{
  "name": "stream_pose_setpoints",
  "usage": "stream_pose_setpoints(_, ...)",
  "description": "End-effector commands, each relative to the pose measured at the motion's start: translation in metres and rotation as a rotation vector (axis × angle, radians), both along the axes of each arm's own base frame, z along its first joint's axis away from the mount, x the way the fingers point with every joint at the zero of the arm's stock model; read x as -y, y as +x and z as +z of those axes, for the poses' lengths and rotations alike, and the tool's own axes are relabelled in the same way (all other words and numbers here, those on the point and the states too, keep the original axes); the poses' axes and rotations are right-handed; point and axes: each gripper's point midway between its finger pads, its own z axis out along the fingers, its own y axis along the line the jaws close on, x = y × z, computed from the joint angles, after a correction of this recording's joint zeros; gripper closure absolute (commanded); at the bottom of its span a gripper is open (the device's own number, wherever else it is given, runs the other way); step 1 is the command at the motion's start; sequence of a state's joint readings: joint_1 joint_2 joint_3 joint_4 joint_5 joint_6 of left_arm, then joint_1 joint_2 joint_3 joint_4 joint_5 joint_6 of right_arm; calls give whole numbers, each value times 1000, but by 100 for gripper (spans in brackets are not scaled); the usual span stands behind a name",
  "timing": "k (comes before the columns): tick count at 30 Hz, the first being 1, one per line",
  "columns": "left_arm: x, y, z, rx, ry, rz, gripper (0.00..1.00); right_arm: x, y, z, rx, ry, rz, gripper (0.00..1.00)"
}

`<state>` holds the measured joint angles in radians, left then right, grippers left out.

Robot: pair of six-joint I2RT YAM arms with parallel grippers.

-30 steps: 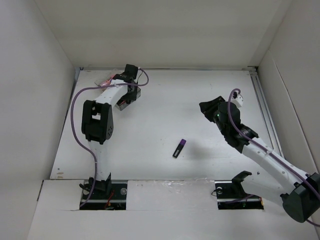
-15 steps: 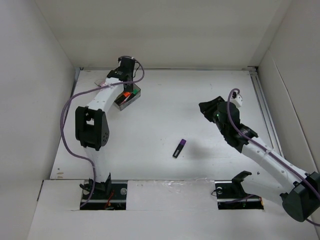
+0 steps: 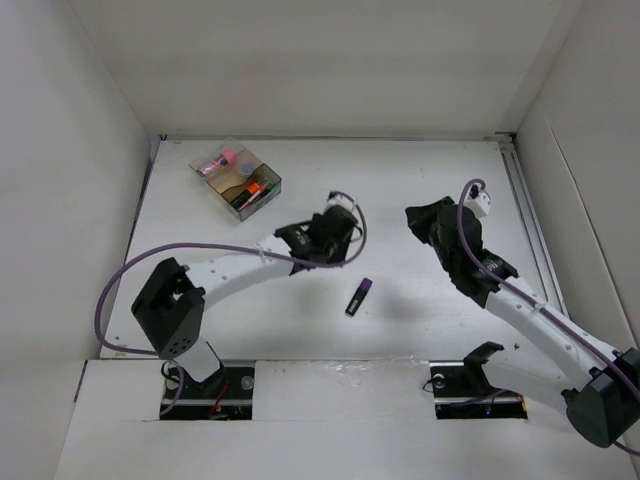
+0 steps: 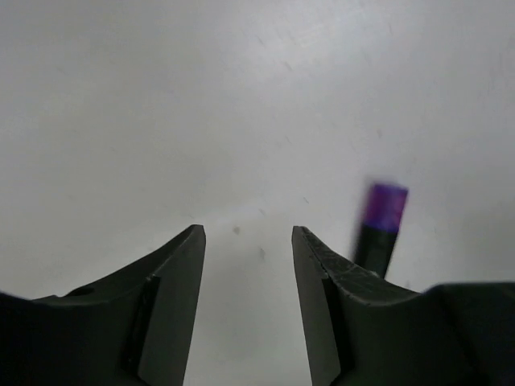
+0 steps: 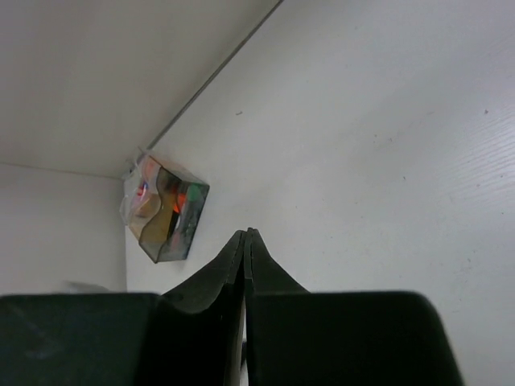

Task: Sort the stationery into containers
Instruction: Pick up the pen from the center of the board.

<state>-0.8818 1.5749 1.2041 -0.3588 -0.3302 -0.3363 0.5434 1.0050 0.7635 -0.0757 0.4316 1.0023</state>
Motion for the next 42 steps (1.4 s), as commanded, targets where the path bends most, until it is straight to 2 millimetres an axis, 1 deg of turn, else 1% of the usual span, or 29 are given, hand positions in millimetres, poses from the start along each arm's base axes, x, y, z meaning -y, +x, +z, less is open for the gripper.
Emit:
stream_pose_setpoints(1,44,-47,-24,-62,-117,-41,55,15,1,22,79,35,-75,91)
stream_pose_setpoints(2,64,-69,-34,-69,-111,-112,53,17,1,23,79,43,-86,78)
stream_pose_setpoints(4,75,-84,-42,-62,-89,-126,47,19,1,18,73,36,-95,68)
stream_pose_setpoints(6,89,-94,-49,-43,-48,-151,44,18,3,15,64,30,-95,64)
stream_pose_setpoints(7,91,-93,-52,-46,-41,-151,42,16,2,17,63,33,-85,62)
stream_pose_setpoints(8,94,-99,-58,-66,-34,-171,41,16,2,17,63,33,-85,62)
stream_pose_setpoints(9,101,-100,-62,-80,-48,-185,41,16,2,17,63,33,-85,62)
stream_pose_setpoints(10,101,-101,-66,-84,-40,-184,41,21,4,17,64,30,-103,62)
stream_pose_setpoints(11,103,-100,-69,-85,-39,-184,41,20,5,14,56,25,-103,62)
stream_pose_setpoints(13,96,-96,-79,-76,-1,-149,42,18,4,14,55,27,-94,62)
stream_pose_setpoints(17,90,-95,-81,-67,-10,-117,43,19,3,17,63,32,-94,62)
stream_pose_setpoints(18,93,-94,-75,-58,-29,-118,43,19,3,17,63,32,-94,62)
stream_pose_setpoints(20,89,-95,-85,-72,1,-117,43,15,4,13,51,32,-75,62)
stream_pose_setpoints(21,92,-94,-86,-72,3,-117,46,12,4,17,56,40,-62,62)
stream_pose_setpoints(22,88,-96,-99,-86,45,-122,48,12,4,17,56,40,-62,62)
stream_pose_setpoints(24,90,-95,-100,-89,39,-115,55,16,3,21,67,40,-79,64)
stream_pose_setpoints(25,89,-95,-104,-93,50,-115,61,16,3,16,59,35,-79,64)
stream_pose_setpoints(27,89,-95,-105,-94,50,-115,68,17,2,19,67,40,-79,64)
stream_pose_setpoints(28,85,-94,-107,-87,63,-107,73,17,2,19,67,40,-79,64)
stream_pose_setpoints(29,86,-93,-102,-77,50,-96,79,15,1,19,65,42,-70,65)
stream_pose_setpoints(31,85,-91,-93,-60,30,-92,82,16,0,22,73,47,-70,65)
stream_pose_setpoints(32,84,-90,-93,-53,33,-87,83,18,1,22,75,45,-81,65)
stream_pose_setpoints(33,82,-91,-90,-53,34,-86,86,18,1,22,75,45,-81,65)
stream_pose_setpoints(36,74,-82,-84,-5,61,-51,90,16,0,22,73,47,-72,65)
stream_pose_setpoints(38,61,-69,-71,19,60,-3,92,17,-1,26,82,53,-72,65)
stream_pose_setpoints(39,53,-64,-69,22,64,7,92,19,-1,21,75,45,-82,65)
stream_pose_setpoints(40,45,-58,-56,44,44,25,92,20,-3,24,84,50,-82,65)
stream_pose_setpoints(41,32,-41,-45,58,29,68,92,20,-3,24,84,50,-82,65)
stream_pose_setpoints(42,23,-29,-36,77,14,93,92,20,-3,24,84,50,-82,65)
